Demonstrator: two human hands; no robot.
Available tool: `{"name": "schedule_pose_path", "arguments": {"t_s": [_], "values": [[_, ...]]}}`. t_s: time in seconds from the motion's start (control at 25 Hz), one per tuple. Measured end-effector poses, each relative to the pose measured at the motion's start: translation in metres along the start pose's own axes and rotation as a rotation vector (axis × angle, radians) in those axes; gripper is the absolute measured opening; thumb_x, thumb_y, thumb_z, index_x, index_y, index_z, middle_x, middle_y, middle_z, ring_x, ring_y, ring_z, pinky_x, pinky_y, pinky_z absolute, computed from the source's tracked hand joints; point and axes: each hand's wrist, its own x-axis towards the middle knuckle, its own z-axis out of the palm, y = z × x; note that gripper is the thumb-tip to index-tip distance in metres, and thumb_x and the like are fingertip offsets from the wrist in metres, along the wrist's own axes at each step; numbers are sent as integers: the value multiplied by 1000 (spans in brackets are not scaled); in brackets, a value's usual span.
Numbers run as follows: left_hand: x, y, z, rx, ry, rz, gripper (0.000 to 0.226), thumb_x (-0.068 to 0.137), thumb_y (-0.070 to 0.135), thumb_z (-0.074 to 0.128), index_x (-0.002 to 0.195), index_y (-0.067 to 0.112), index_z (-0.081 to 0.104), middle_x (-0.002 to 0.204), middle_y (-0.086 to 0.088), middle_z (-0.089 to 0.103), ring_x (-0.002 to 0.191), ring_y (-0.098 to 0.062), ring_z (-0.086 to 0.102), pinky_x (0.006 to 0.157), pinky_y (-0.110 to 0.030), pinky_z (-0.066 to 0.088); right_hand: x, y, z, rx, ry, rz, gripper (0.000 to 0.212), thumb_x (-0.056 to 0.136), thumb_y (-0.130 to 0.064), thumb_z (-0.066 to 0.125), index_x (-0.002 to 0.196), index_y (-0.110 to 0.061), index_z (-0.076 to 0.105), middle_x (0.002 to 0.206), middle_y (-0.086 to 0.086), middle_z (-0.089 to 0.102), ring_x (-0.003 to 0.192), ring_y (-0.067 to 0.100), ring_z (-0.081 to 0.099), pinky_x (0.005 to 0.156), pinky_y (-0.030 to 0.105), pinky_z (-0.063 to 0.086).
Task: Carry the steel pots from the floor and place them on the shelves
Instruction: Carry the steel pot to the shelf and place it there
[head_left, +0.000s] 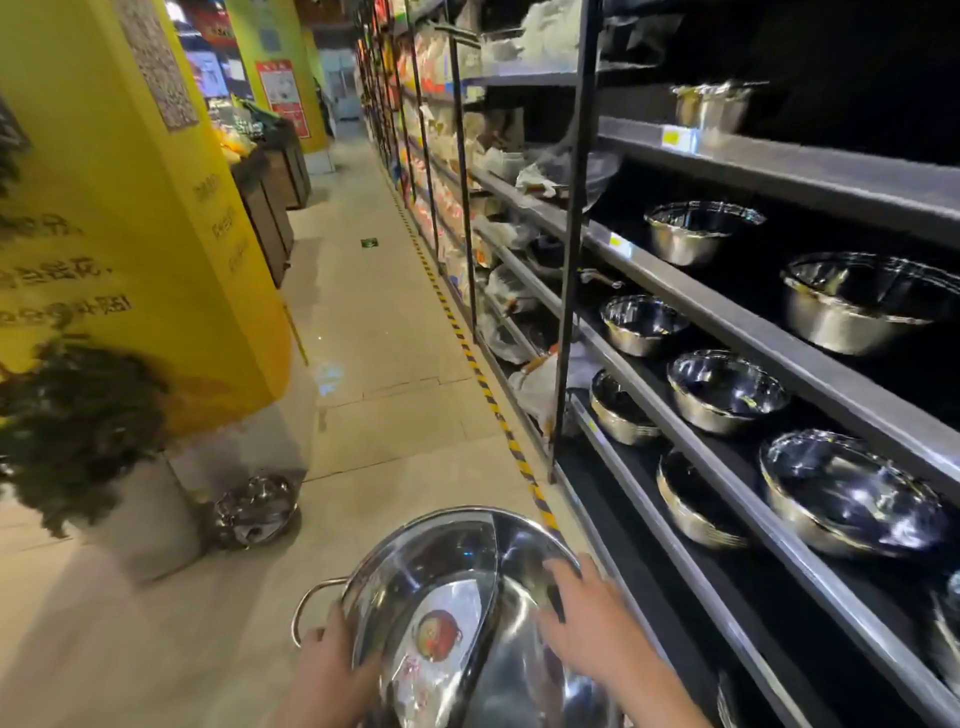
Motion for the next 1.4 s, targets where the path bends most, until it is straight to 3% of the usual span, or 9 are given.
{"name": "schedule_pose_path", "arguments": {"t_s": [0.16,0.24,0.36,0.56,0.64,0.76,0.92,1.12,1.4], "values": [[71,1,-15,3,36,-36,66,92,46,59,149,24,33,131,-10,61,129,-27,49,86,-30,38,81,-23,-5,-34,-59,-45,52,93,-45,46,142,-33,32,142,5,34,125,38,42,100,48,44],[121,-7,-20,31,15,-52,62,89,53,57,142,27,38,121,-7,63,113,-25,58,73,-32,37,126,-35,-7,-53,-84,-51,56,93,-44,47,146,-32,30,147,7,30,128,40,40,104,48,41],[200,-5,-36,-57,-26,-50,60,86,53,59,135,23,42,105,-7,58,88,-25,59,67,-35,41,193,-61,-17,-61,-87,-17,59,94,-44,49,148,-31,29,153,8,25,131,42,37,104,46,41],[318,7,-83,-2,-5,27,53,83,55,59,122,24,41,94,-2,55,70,-12,54,52,-25,37,293,-115,-48,-93,-46,-5,51,95,-44,48,143,-31,34,142,8,35,121,36,45,99,42,42],[363,13,-104,28,-21,39,49,83,51,59,122,26,42,102,-3,54,75,-12,52,57,-25,39,330,-136,-59,-97,-28,-5,51,95,-44,48,142,-28,35,142,9,35,122,37,43,102,44,40],[417,24,-118,-18,-42,35,52,85,45,60,128,22,43,124,-13,52,99,-26,55,79,-36,47,371,-151,-71,-96,-21,0,54,96,-45,48,145,-27,33,143,9,34,123,40,42,103,46,40],[477,43,-122,-27,-85,27,50,85,43,60,125,20,44,118,-11,55,87,-19,52,73,-34,44,436,-154,-84,-60,-64,42,57,95,-44,48,147,-30,30,143,7,33,126,38,39,99,46,44],[556,91,-128,43,-103,49,62,87,44,59,139,19,39,123,-12,55,94,-21,57,78,-34,46,521,-145,-103,13,-20,49,54,93,-42,49,144,-29,36,138,8,39,126,39,41,98,46,43],[670,185,-119,196,-168,205,58,84,47,56,131,17,42,118,-10,58,87,-22,63,79,-39,56,590,-101,-143,110,72,161,44,91,-45,52,131,-29,44,133,10,42,118,45,48,98,49,44]]}}
